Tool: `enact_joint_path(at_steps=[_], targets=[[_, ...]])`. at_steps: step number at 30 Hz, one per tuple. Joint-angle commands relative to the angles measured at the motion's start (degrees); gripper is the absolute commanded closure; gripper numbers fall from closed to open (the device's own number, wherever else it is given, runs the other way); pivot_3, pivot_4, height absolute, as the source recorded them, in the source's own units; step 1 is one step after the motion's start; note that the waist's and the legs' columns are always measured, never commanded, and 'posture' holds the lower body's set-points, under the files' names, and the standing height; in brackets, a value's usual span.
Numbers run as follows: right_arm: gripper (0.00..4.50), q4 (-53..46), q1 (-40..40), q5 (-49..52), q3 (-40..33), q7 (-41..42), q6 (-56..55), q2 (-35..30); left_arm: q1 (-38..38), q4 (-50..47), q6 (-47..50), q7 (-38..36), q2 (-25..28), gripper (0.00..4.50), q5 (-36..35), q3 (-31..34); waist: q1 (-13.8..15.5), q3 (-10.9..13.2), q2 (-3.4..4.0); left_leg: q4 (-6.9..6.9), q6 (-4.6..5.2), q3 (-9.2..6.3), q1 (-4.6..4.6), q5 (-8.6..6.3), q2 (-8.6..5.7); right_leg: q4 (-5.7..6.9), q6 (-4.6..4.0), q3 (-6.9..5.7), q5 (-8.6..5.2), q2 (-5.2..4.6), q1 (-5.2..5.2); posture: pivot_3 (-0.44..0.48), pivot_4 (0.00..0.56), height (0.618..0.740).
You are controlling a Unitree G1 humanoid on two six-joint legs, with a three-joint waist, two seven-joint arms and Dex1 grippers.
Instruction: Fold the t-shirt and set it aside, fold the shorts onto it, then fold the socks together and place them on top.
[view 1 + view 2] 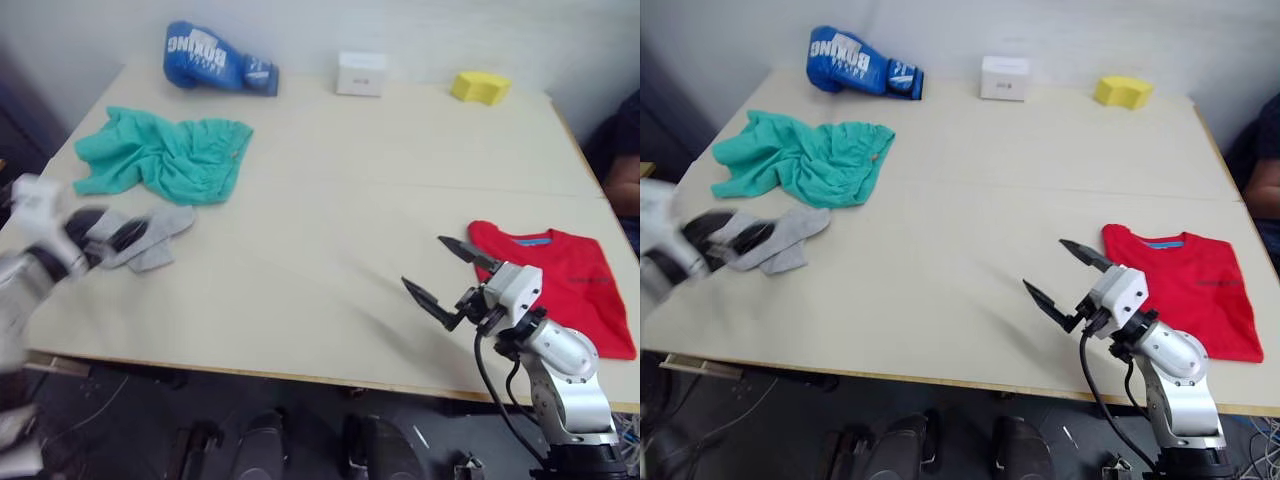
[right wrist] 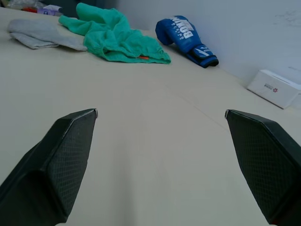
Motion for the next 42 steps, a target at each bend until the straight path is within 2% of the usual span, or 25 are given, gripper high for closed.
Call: enact_joint_path(at_steps=[1, 5, 7, 10, 13, 16, 25, 27, 29, 32, 35, 39, 42], targets=[[0.05, -3.0, 1.6, 0.1, -1.9, -1.8, 0.4, -0.4, -15.7, 21.0, -7.7, -2.0, -3.2, 0.00, 9.6, -9.0, -0.1, 0.0, -0.15, 0.15, -0.04, 0.20, 0.02, 0.02, -0.19, 0.20, 0.11, -0.05, -0.14, 0.16, -0.12, 0.000, 0.150, 0.740], [0.05, -5.5, 4.0, -0.2, -3.8, -4.5, 0.9, -0.4, -29.5, 44.5, -18.4, 0.6, -8.4, 0.00, 18.0, -14.4, -1.3, 0.0, -0.24, 0.47, 0.03, 0.61, 0.07, -0.20, -0.23, 0.41, 0.24, 0.20, -0.28, 0.29, -0.23, 0.000, 0.150, 0.740], [0.05, -7.7, 6.3, -0.5, -4.4, -5.7, 1.2, -0.1, -32.6, 51.5, -21.0, 3.7, -10.3, 0.00, 20.5, -15.2, -1.9, 0.1, -0.31, 0.90, 0.15, 0.78, 0.12, -0.47, -0.24, 0.66, 0.37, 0.40, -0.50, 0.18, -0.31, 0.000, 0.150, 0.740], [0.05, -10.7, 9.1, -0.9, -5.1, -7.8, 1.7, 0.3, -33.9, 56.4, -23.3, 7.1, -11.9, 0.00, 23.4, -15.7, -2.2, 0.1, -0.37, 1.03, 0.17, 0.81, 0.19, -0.49, 0.02, 0.94, 0.38, 0.51, -0.55, 0.10, -0.36, 0.000, 0.150, 0.740], [0.00, -13.3, 12.0, -1.4, -6.5, -9.9, 1.8, 0.6, -33.8, 58.6, -24.2, 10.1, -13.4, 0.60, 24.9, -14.9, -2.1, 0.1, -0.48, 1.27, 0.15, 0.78, 0.18, -0.51, 0.13, 1.23, 0.35, 0.52, -0.55, 0.10, -0.41, 0.000, 0.150, 0.740], [0.00, -15.1, 14.1, -2.0, -7.5, -11.4, 1.9, 0.6, -33.7, 59.2, -27.7, 12.7, -14.1, 1.51, 24.4, -12.4, -1.9, 0.1, -0.53, 1.39, 0.24, 0.70, 0.19, -0.60, 0.16, 1.38, 0.29, 0.57, -0.52, 0.01, -0.41, 0.000, 0.150, 0.740], [0.00, -17.9, 18.0, -2.0, -9.5, -12.3, 2.8, -0.1, -32.8, 59.4, -37.0, 10.8, -14.4, 4.37, 26.2, -9.9, -1.5, 0.1, -0.56, 1.72, 0.24, 0.74, 0.15, -0.80, 0.20, 1.58, 0.20, 0.53, -0.62, 0.05, -0.41, 0.000, 0.150, 0.740], [0.00, -17.9, 18.0, -2.2, -9.1, -12.2, 3.0, -0.1, -33.9, 59.1, -38.4, 9.5, -14.7, 4.44, 25.4, -8.6, -1.6, 0.1, -0.58, 1.76, 0.25, 0.76, 0.15, -0.80, 0.20, 1.60, 0.20, 0.53, -0.62, 0.08, -0.41, 0.000, 0.150, 0.740], [0.00, -17.8, 17.7, -2.3, -8.8, -12.1, 3.2, -0.1, -35.3, 58.8, -40.4, 7.0, -15.1, 4.44, 25.0, -7.8, -1.5, 0.1, -0.58, 1.79, 0.25, 0.77, 0.15, -0.80, 0.19, 1.63, 0.20, 0.53, -0.62, 0.08, -0.41, 0.000, 0.150, 0.740], [0.00, -16.5, 16.6, -2.1, -7.8, -11.2, 3.2, -0.4, -38.7, 57.5, -45.1, -0.4, -15.8, 4.44, 26.2, -9.2, -1.5, 0.1, -0.63, 1.81, 0.25, 0.77, 0.12, -0.80, 0.18, 1.63, 0.20, 0.49, -0.62, 0.15, -0.41, 0.000, 0.150, 0.740], [0.00, -14.9, 14.8, -2.4, -7.3, -10.5, 3.1, -0.5, -41.1, 56.1, -46.8, -8.9, -17.2, 4.44, 23.6, -7.8, -1.4, 0.1, -0.65, 1.85, 0.28, 0.90, 0.10, -0.82, 0.14, 1.63, 0.20, 0.49, -0.62, 0.14, -0.41, 0.000, 0.150, 0.740], [0.00, -12.7, 12.5, -2.6, -7.0, -9.8, 2.8, -0.8, -40.4, 48.1, -51.5, -28.2, -20.4, 4.44, 19.6, -9.2, -1.5, 0.1, -0.65, 1.87, 0.28, 1.32, 0.12, -0.81, 0.12, 1.63, 0.23, 0.50, -0.64, 0.15, -0.40, 0.000, 0.150, 0.740], [0.00, -11.2, 11.3, -2.5, -7.0, -8.8, 2.4, -1.1, -37.8, 40.3, -49.6, -35.0, -22.9, 4.44, 16.8, -10.1, -1.7, 0.1, -0.65, 1.90, 0.27, 1.35, 0.12, -0.81, 0.15, 1.66, 0.21, 0.53, -0.65, 0.17, -0.40, 0.000, 0.150, 0.740]])
